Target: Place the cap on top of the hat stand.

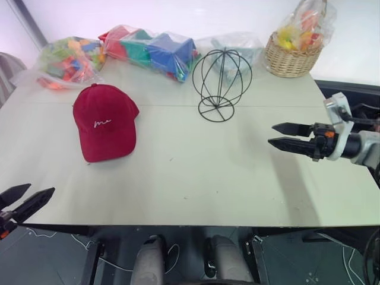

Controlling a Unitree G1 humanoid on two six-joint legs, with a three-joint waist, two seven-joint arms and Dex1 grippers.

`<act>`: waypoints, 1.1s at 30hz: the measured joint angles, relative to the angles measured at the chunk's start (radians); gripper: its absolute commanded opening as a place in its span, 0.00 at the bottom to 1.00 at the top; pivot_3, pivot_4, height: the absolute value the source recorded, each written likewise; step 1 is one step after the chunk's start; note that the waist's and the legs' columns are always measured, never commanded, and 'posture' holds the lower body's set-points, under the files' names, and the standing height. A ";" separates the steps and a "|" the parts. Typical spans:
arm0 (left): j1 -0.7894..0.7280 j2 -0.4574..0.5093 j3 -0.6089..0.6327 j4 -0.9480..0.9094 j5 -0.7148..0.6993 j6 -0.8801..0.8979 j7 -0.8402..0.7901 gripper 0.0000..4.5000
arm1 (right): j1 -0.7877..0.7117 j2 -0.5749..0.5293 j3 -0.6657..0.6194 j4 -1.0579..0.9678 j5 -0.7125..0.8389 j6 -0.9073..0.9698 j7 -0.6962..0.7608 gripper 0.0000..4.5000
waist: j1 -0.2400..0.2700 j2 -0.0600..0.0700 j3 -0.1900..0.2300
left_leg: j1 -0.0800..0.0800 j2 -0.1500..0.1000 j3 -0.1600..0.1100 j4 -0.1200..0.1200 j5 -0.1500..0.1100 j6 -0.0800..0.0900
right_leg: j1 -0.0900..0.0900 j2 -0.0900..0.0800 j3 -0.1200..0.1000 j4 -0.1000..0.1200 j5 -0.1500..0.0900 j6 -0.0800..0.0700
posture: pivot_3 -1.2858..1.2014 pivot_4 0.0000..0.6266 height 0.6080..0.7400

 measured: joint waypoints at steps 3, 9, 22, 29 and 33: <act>-0.002 0.000 0.000 0.001 0.016 -0.003 0.007 1.00 | -0.001 0.000 0.001 0.002 -0.002 -0.005 0.000 0.99 | 0.000 0.000 0.000 | 0.000 0.000 0.000 0.000 0.000 0.000 | 0.000 0.000 0.000 0.000 0.000 0.000 | 0.52 0.24 1.00; -0.013 0.000 0.000 0.001 0.016 -0.003 0.006 1.00 | -0.001 0.000 0.003 0.003 -0.004 -0.006 -0.001 0.99 | 0.000 0.000 0.000 | 0.000 0.000 0.000 0.000 0.000 0.000 | 0.000 0.000 0.000 0.000 0.000 0.000 | 0.52 0.24 1.00; -0.041 0.000 0.001 0.002 0.007 0.003 0.007 1.00 | -0.001 0.001 0.003 0.003 -0.004 -0.006 -0.010 0.99 | 0.000 0.000 0.000 | 0.000 0.000 0.000 0.000 0.000 0.000 | 0.000 0.000 0.000 0.000 0.000 0.000 | 0.52 0.24 1.00; -0.042 0.000 0.001 0.002 0.008 0.003 0.009 1.00 | -0.022 0.005 0.009 0.009 -0.007 -0.011 -0.011 0.99 | -0.001 0.000 0.000 | 0.000 0.000 0.000 0.000 0.000 0.000 | 0.000 0.000 0.000 0.000 0.000 0.000 | 0.52 0.24 1.00; -0.060 0.053 0.003 0.045 0.043 -0.017 -0.005 1.00 | -0.083 0.005 0.039 0.054 -0.020 -0.026 0.001 0.99 | -0.002 0.000 0.000 | 0.000 0.000 0.000 0.000 0.000 0.000 | 0.000 0.000 0.000 0.000 0.000 0.000 | 0.52 0.24 1.00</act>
